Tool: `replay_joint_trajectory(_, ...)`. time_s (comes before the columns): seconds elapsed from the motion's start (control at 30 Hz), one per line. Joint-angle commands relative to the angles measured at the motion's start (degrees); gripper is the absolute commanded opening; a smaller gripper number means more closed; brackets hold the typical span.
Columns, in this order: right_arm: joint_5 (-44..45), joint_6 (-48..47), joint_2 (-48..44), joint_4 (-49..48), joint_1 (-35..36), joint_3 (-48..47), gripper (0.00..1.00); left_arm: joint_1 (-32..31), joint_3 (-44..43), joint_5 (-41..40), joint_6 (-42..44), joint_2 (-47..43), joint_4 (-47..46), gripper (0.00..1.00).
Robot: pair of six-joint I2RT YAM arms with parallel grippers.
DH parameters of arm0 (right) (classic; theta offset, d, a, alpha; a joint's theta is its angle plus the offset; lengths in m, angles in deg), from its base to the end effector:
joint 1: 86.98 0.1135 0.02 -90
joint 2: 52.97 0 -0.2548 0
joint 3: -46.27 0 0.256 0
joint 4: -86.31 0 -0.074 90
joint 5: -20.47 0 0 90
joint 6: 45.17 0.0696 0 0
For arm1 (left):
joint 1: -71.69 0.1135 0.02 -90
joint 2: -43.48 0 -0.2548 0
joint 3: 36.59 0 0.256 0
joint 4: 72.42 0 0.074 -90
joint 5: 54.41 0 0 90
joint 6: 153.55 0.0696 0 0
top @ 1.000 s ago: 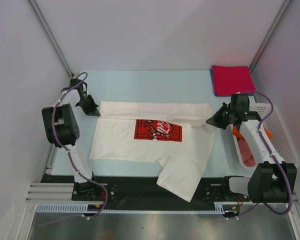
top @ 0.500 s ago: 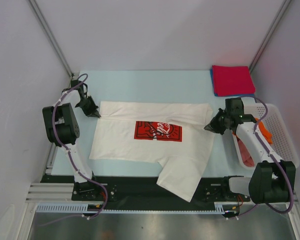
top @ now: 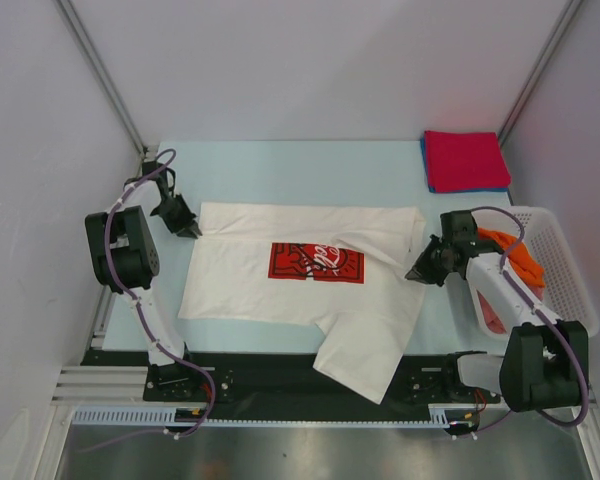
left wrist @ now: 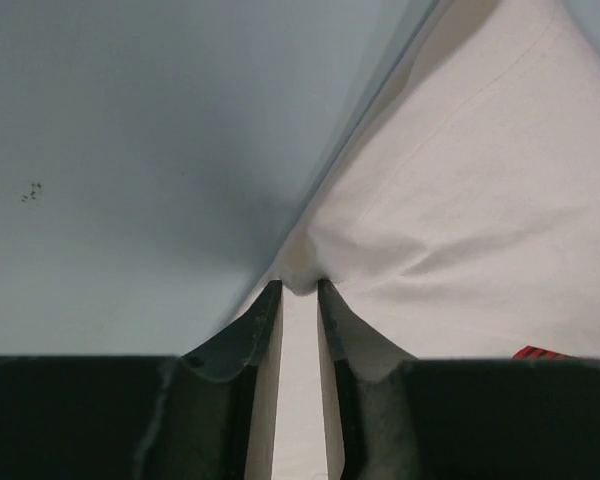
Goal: Fold and stack the t-shirts
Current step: Fold the tshirt
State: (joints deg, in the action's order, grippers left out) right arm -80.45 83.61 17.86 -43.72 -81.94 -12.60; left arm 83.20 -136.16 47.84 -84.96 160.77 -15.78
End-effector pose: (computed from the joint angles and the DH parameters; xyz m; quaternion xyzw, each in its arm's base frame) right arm 0.2516 0.0354 0.1755 0.2582 0.9309 0.1757 0.1895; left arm 0.4135 0.0691 0.1253 -0.2652 0.9488 -0.1170 0.1257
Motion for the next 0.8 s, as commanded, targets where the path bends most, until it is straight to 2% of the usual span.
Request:
replay_joint_trajectory(0.0, -0.2, -0.1, -2.6, 2.5, 0.9, 0.3, 0.05, 0.7, 0.1, -2.1, -0.1, -4.6, 0.6, 0.25)
replay_joint_trajectory(0.07, -0.2, -0.6, -2.9, 3.7, 0.9, -0.4, 0.12, 0.7, -0.2, -2.1, -0.9, -5.8, 0.9, 0.31)
replay_joint_trajectory(0.1, -0.2, -0.9, -2.8, 4.0, 0.4, -0.9, 0.23, 0.8, -0.5, -2.1, -1.4, -6.6, 1.2, 0.36)
replay_joint_trajectory(0.13, 0.1, -1.3, -2.6, 4.5, -0.5, -1.6, 0.28, 0.8, -1.0, -2.1, -1.6, -7.1, 1.6, 0.37)
replay_joint_trajectory(0.17, 0.9, -2.7, -2.2, 4.4, -1.0, -3.8, 0.42, 0.8, -1.3, -1.9, -1.9, -7.6, 1.6, 0.39)
replay_joint_trajectory(0.23, 2.3, -5.1, 0.0, 3.1, -3.5, -6.5, 0.53, 0.8, -1.5, -1.4, -2.9, -8.8, 1.7, 0.40)
replay_joint_trajectory(0.27, 2.2, -7.0, 1.2, 1.9, -4.6, -9.5, 0.62, 0.8, -1.6, -0.9, -3.3, -9.2, 1.7, 0.40)
replay_joint_trajectory(0.37, 3.3, -11.2, 9.7, -3.3, -7.4, -14.5, 0.72, 0.3, -2.0, 1.4, -4.2, -9.1, 0.2, 0.40)
replay_joint_trajectory(0.47, 4.6, -13.8, 20.6, -5.9, -7.3, -22.8, 0.76, -0.5, -1.1, 7.5, -6.5, -7.6, -4.5, 0.39)
replay_joint_trajectory(0.63, 5.9, -16.4, 34.3, -6.3, -7.3, -36.3, 0.78, -3.3, -2.8, 11.5, -9.3, -2.1, -9.1, 0.38)
replay_joint_trajectory(0.73, 4.4, -17.3, 39.5, -7.2, -7.1, -40.4, 0.64, -3.4, -3.0, 12.0, -10.7, 0.5, -10.6, 0.35)
replay_joint_trajectory(0.77, 4.5, -17.4, 40.7, -7.4, -7.0, -41.1, 0.53, -3.3, -3.2, 11.7, -10.8, 1.0, -10.7, 0.35)
